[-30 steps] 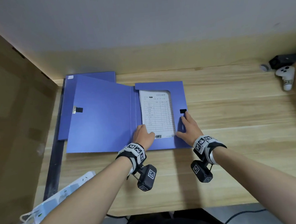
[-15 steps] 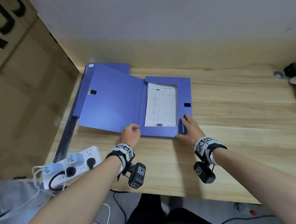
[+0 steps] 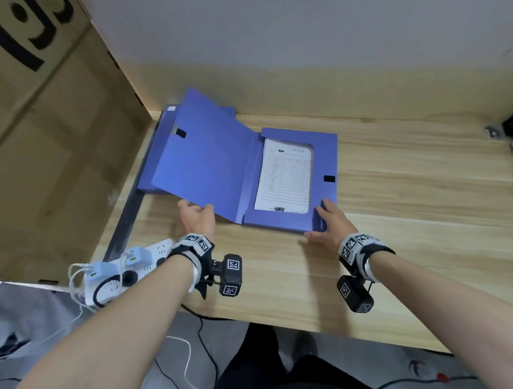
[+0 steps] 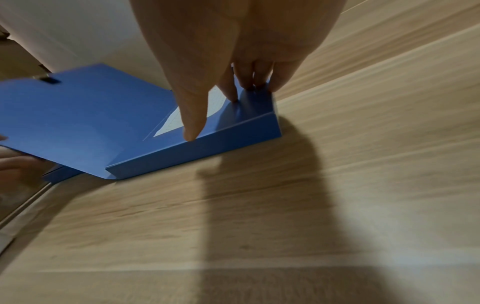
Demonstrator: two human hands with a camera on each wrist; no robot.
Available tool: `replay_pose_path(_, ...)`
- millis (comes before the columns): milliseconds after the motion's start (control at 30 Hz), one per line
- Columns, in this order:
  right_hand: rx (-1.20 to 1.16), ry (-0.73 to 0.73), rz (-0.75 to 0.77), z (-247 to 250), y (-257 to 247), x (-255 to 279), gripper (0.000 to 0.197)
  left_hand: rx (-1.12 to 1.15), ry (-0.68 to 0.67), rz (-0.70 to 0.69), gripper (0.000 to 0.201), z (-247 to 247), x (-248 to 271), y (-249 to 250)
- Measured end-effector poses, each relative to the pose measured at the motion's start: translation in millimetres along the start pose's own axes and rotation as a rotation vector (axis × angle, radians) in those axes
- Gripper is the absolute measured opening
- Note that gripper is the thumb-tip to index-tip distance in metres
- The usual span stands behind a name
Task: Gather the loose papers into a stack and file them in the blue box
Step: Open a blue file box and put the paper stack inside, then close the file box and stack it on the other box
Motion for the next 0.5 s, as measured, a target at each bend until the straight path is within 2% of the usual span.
replay_pose_path(133,-0.016,-0.027,0.016,3.4,-0.3,-2.9,0.091,-0.018,-0.079,-0.109,0.018,-9.8,11.3,22.4)
replay_pose_path(200,-0.04,-0.073,0.017,7.7,0.5,-2.1,0.087,-0.126,-0.13,-0.209,0.019,-17.6,19.7,37.6)
replay_pose_path(267,-0.144,-0.091,0.034,17.9,-5.6,2.6,0.078,-0.318,-0.203,-0.337,0.031,-26.0,32.7,51.9)
replay_pose_path(367,-0.43,0.032,0.064,37.3,-9.4,8.2,0.064,-0.509,-0.374,-0.52,0.06,-40.5,51.9,60.4)
replay_pose_path(500,-0.695,0.095,-0.055,58.6,-1.3,6.7,0.058,-0.668,-0.525,-0.685,0.067,-66.0,73.2,55.4)
Point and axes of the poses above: each hand's wrist, its own x-axis away from the middle knuckle, its own z-axis out of the back of the hand, y = z × x, the point moved 3 cm from there along -x, towards the middle knuckle, and after that the axes turned 8 degrees about -x, right-handed, at the moved point
